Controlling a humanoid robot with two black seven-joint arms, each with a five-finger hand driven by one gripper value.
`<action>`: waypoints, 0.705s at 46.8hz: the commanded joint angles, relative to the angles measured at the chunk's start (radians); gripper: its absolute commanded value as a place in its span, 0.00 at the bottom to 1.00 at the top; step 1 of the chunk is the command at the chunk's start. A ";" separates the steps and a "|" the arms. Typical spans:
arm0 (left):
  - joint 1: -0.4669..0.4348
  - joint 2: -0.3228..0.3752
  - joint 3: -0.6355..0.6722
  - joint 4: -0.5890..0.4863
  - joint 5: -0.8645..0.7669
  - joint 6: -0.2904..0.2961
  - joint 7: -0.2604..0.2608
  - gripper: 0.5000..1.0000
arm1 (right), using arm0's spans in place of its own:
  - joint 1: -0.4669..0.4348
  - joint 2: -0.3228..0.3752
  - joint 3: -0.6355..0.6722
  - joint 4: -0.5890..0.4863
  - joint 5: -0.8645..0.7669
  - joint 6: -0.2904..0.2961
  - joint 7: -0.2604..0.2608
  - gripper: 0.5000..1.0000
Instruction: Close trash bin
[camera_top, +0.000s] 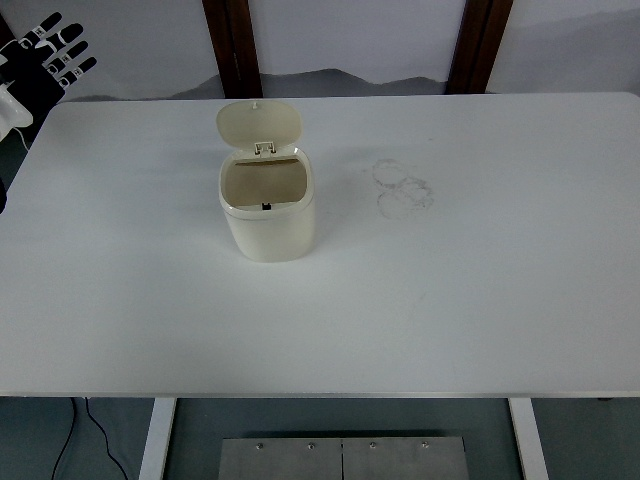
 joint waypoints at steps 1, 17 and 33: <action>0.000 0.001 0.000 0.000 0.001 0.000 0.000 1.00 | 0.000 0.000 0.000 0.000 0.000 -0.001 0.000 0.99; 0.000 -0.001 0.000 0.000 -0.001 0.002 0.000 1.00 | 0.000 0.000 0.000 0.000 0.001 -0.001 0.000 0.99; 0.000 0.001 0.000 0.000 -0.001 0.002 0.000 1.00 | 0.000 0.000 0.000 0.000 0.000 0.001 0.000 0.99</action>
